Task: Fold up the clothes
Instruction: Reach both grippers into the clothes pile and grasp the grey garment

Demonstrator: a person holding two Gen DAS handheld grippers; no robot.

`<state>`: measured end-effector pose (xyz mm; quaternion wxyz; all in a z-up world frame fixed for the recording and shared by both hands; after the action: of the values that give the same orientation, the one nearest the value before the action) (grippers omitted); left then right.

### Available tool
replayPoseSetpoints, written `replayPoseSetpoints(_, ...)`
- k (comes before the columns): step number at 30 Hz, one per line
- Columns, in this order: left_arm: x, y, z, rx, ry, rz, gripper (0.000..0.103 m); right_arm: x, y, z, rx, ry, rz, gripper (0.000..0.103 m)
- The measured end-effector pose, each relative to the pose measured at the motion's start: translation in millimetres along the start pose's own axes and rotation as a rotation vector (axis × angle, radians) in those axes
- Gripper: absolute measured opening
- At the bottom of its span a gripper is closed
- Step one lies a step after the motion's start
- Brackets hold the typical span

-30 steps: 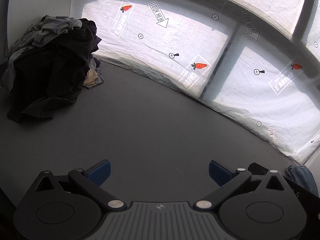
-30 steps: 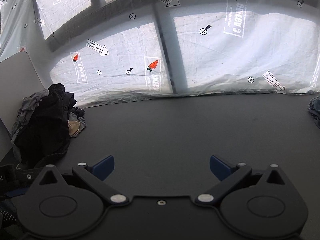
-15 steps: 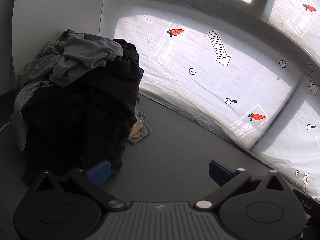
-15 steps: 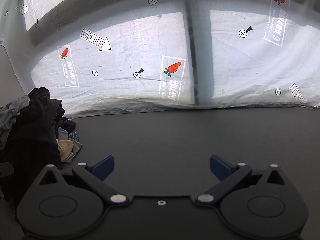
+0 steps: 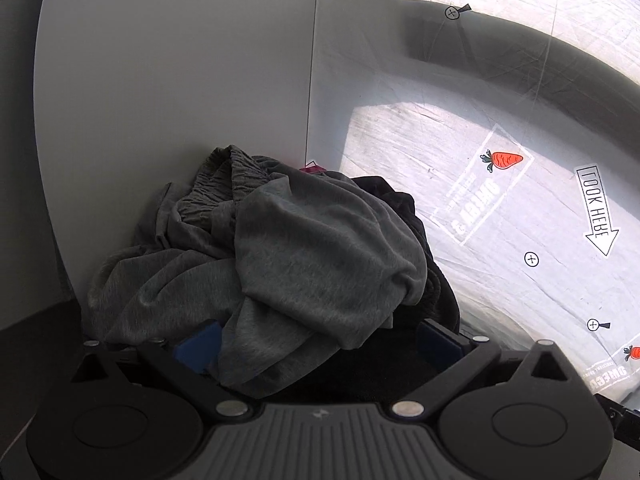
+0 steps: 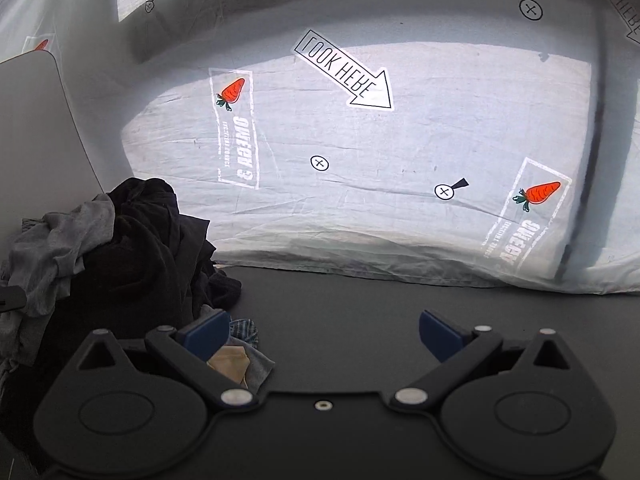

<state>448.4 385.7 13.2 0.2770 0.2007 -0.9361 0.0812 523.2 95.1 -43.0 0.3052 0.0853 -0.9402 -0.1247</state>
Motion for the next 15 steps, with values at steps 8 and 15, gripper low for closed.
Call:
replayPoseSetpoints(8,-37.2,34.0,-25.8,0.088,-0.03,0.01,0.081,-55.2,106.6,-21.1,0.038,0.02,-0.32,0.096)
replayPoseSetpoints(15,-54.5,44.7,-26.5,0.187,-0.015,0.11,0.055,-80.3,161.2,-20.2,0.105,0.101,-0.501,0.058)
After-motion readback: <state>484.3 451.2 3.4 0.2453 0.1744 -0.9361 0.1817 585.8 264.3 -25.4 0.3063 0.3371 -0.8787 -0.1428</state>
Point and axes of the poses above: each gripper's, at about its wrist camera, not at the fingertips, and x roughly against the way its jaws point, y to its left, z to its underside, the point moved 2 cm from there along -x, roughly the way its jaws point, and after that the axes turned 8 degrees about -x, right-handed, at the moved point
